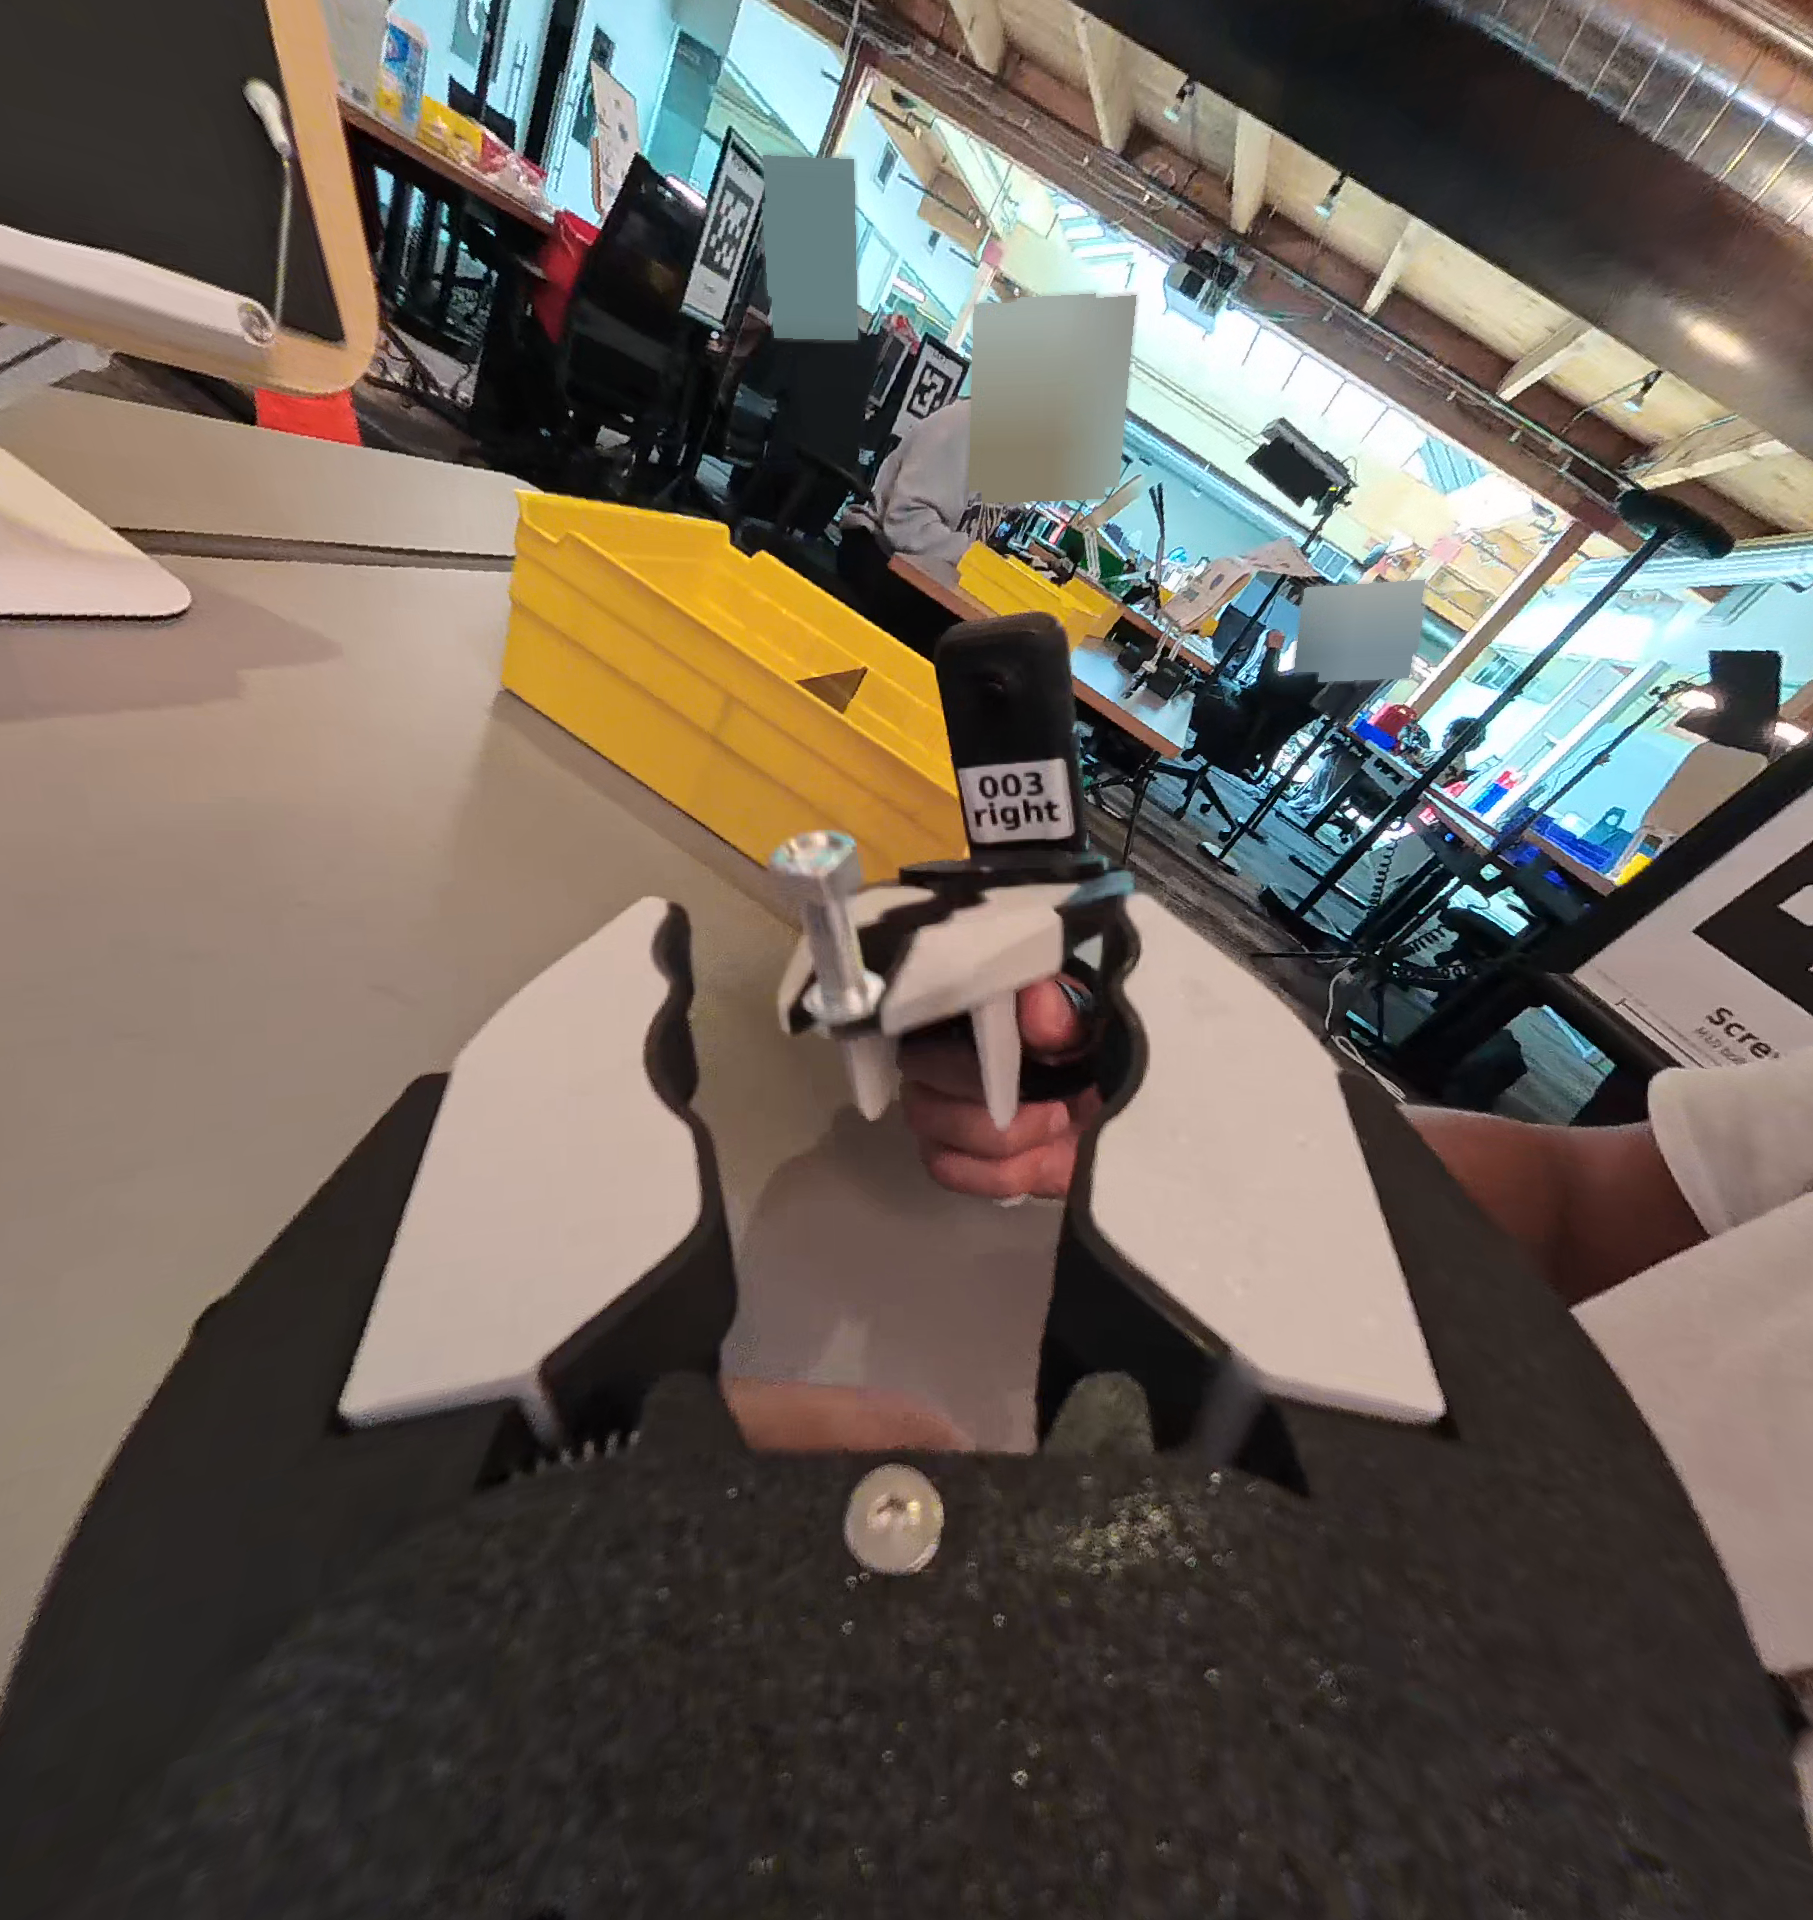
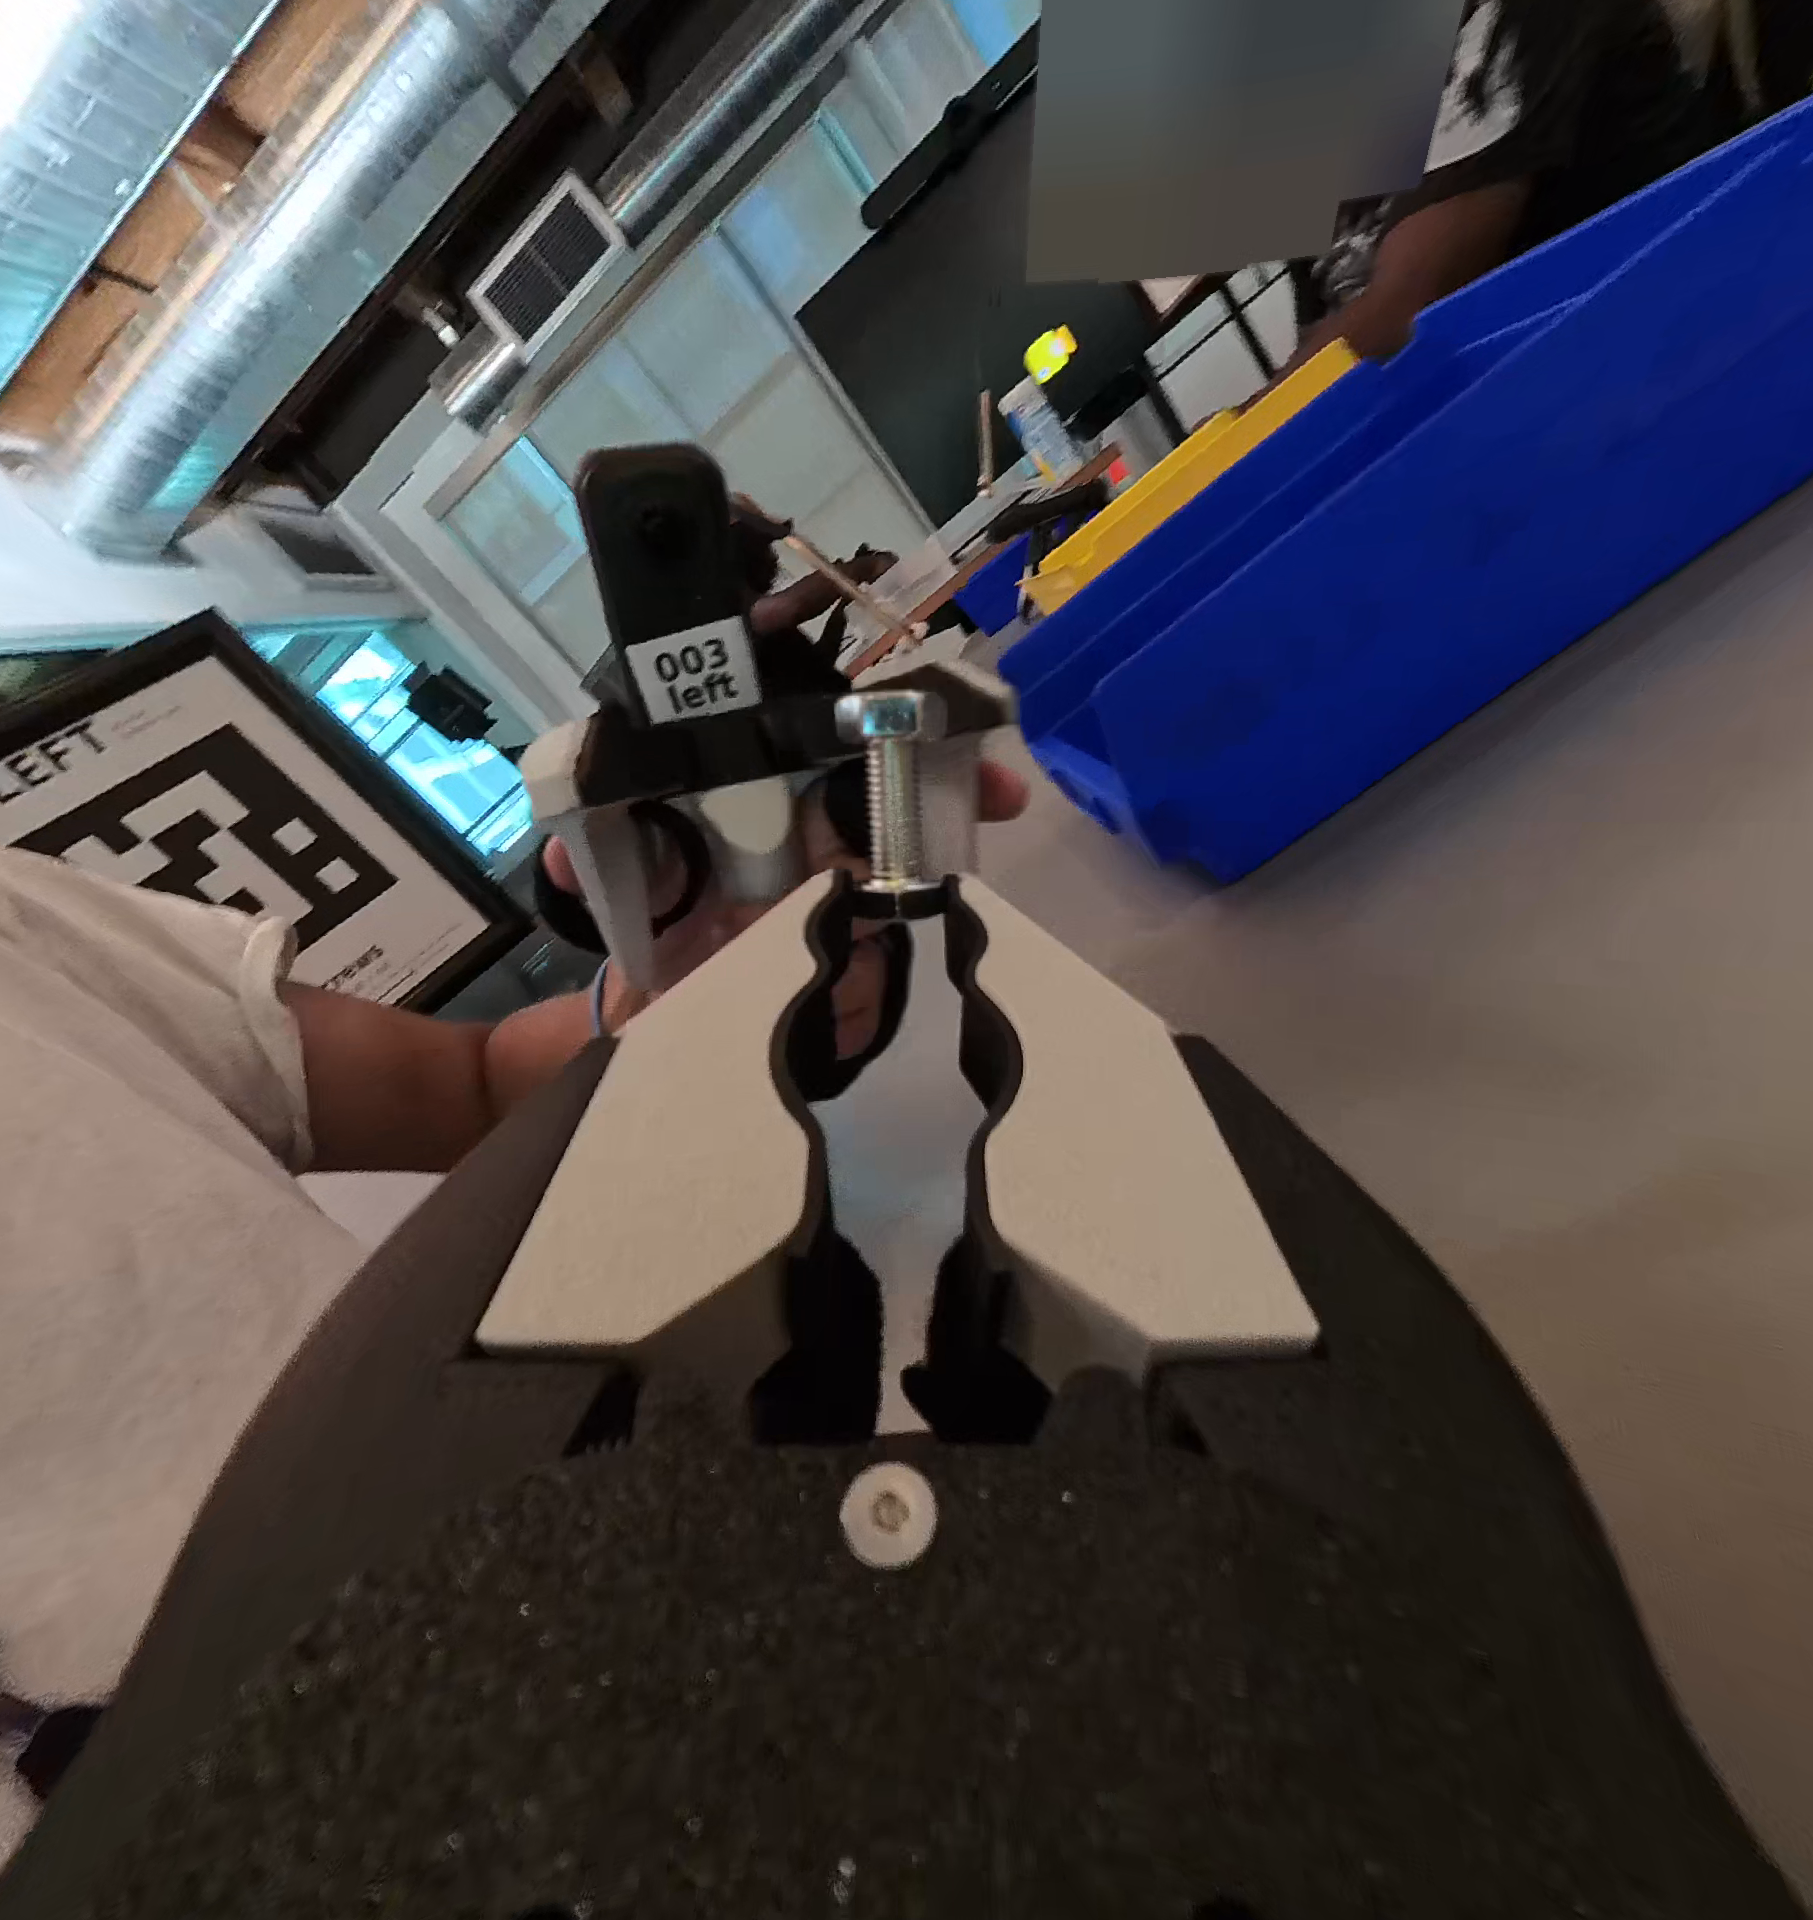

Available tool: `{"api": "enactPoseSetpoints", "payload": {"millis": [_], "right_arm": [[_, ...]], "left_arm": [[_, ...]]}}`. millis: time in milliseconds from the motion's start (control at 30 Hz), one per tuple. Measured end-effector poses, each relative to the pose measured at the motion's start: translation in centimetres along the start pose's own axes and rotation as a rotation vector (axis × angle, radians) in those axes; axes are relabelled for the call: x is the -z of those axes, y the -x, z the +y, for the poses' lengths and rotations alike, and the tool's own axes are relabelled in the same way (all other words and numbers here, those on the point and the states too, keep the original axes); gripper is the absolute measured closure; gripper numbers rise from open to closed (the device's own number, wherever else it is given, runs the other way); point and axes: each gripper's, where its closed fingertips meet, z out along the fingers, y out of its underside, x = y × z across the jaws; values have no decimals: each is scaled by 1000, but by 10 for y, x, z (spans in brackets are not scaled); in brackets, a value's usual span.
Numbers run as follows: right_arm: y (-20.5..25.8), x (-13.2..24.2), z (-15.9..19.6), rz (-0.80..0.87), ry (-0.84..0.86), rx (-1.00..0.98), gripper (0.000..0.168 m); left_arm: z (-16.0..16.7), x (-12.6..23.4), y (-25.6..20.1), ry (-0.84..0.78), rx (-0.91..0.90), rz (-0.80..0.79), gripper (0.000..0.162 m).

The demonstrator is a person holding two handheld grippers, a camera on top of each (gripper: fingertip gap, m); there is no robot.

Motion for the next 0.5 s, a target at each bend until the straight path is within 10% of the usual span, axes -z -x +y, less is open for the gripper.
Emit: {"api": "enactPoseSetpoints", "payload": {"millis": [500], "right_arm": [[8, 20, -18, -25, -40, 123, 152]], "left_arm": [[-13, 7, -18, -32, -56, 44, 89]]}}
